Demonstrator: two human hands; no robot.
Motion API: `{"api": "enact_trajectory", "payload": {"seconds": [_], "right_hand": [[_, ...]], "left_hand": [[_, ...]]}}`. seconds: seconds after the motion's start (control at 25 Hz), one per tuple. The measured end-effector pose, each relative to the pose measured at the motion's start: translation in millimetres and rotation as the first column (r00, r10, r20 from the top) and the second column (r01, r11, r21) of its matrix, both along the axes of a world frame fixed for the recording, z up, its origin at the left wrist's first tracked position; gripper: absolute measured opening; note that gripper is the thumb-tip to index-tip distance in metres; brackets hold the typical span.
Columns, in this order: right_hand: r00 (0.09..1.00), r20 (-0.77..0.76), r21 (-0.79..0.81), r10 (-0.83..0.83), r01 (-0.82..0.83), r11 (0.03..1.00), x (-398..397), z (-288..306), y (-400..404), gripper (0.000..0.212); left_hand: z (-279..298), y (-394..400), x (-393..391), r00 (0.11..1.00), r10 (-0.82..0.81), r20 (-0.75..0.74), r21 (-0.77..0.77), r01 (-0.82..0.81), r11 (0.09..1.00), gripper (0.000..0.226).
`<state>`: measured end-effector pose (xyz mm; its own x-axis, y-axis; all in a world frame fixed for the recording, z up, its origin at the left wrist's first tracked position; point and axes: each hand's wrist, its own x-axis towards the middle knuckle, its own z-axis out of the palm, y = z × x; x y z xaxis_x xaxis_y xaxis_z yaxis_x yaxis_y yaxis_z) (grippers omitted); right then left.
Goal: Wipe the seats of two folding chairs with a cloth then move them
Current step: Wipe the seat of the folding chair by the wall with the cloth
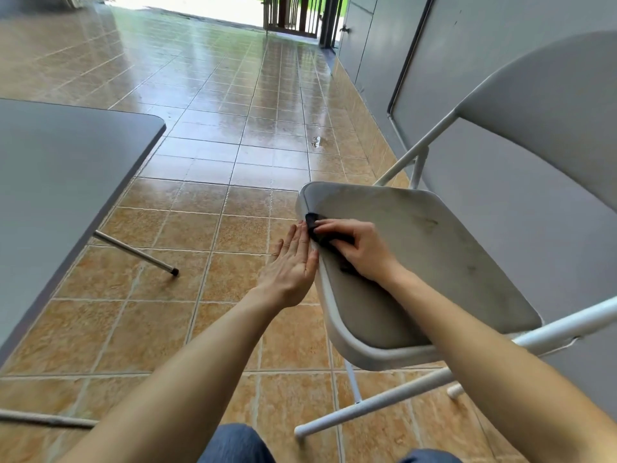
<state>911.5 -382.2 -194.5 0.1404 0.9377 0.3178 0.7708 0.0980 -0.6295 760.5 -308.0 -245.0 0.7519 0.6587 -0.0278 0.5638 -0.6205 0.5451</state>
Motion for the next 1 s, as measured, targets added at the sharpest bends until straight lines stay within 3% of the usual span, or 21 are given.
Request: {"api": "enact_trajectory", "payload": {"seconds": [0.24, 0.44, 0.64, 0.88, 1.0], "right_hand": [[0.984, 0.172, 0.007, 0.048, -0.05, 0.999, -12, -4, -83, 0.028], [0.975, 0.194, 0.012, -0.11, 0.11, 0.994, 9, -8, -3, 0.028], [0.97, 0.088, -0.015, -0.228, 0.23, 0.973, 17, -3, 57, 0.024], [0.998, 0.038, -0.06, -0.046, 0.048, 0.997, 10, -6, -10, 0.032], [0.999, 0.048, -0.061, -0.012, 0.015, 0.998, 18, -8, 7, 0.039]], "left_hand": [[-1, -1, -4, 1.0, -0.027, 0.006, 0.0, 0.027, 1.0, 0.061], [4, -5, -2, 1.0, -0.02, 0.007, -0.032, 0.02, 0.999, 0.061], [8, 0, -3, 1.0, -0.023, -0.002, -0.031, 0.022, 0.999, 0.061], [8, 10, 2, 0.999, -0.037, 0.015, -0.027, 0.037, 0.999, 0.061], [10, 23, 13, 0.999, 0.028, 0.02, -0.034, -0.028, 0.999, 0.061]]}}
